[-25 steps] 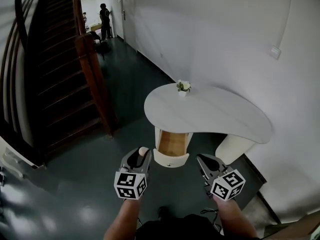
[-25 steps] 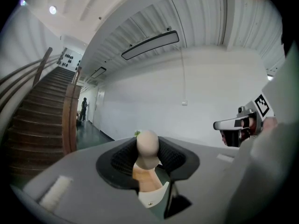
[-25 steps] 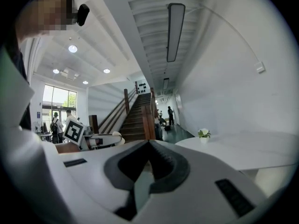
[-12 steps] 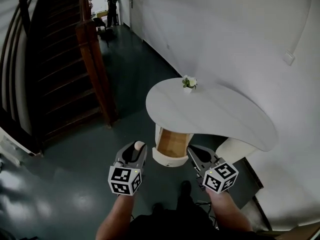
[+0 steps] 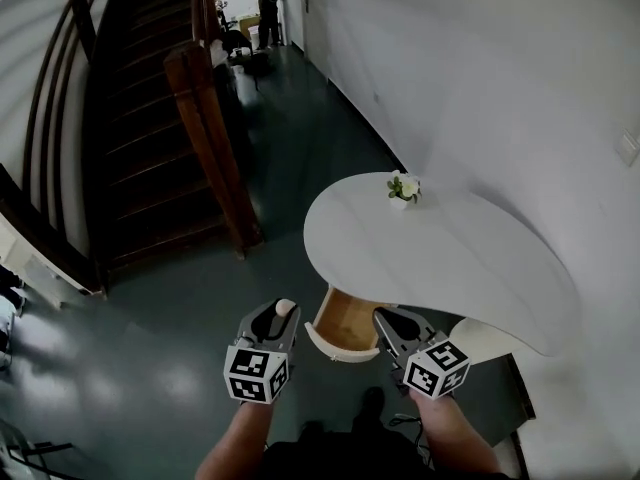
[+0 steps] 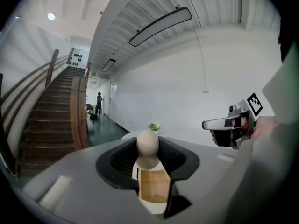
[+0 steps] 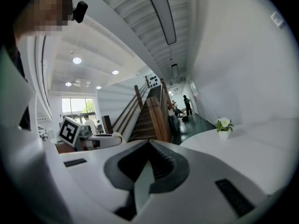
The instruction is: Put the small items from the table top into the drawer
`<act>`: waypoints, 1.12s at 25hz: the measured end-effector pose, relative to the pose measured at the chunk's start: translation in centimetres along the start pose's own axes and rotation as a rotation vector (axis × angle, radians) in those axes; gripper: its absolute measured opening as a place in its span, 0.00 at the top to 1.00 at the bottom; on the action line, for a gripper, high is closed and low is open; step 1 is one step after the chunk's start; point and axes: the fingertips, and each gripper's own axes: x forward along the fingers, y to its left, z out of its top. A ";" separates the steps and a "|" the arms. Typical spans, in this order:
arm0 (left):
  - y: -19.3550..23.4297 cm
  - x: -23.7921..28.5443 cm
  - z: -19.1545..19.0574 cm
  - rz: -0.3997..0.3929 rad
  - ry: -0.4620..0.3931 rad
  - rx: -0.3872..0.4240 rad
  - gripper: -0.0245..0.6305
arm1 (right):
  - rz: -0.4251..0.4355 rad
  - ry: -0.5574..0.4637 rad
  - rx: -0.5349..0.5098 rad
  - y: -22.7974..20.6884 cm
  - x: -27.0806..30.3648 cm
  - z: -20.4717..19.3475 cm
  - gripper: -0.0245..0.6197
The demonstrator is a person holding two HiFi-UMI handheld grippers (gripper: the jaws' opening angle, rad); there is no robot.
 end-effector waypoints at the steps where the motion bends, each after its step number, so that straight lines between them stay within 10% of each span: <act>1: -0.5 0.8 0.2 0.007 0.003 0.001 0.75 | 0.009 0.007 0.004 -1.1 0.0 0.0 0.94; 12: -3.8 5.4 -0.5 0.103 0.032 -0.061 0.75 | 0.145 0.067 -0.003 -7.4 1.2 0.5 0.94; 28: 0.9 0.3 -5.0 0.150 0.007 -0.159 0.75 | 0.172 0.165 -0.036 -1.0 4.2 -2.2 0.95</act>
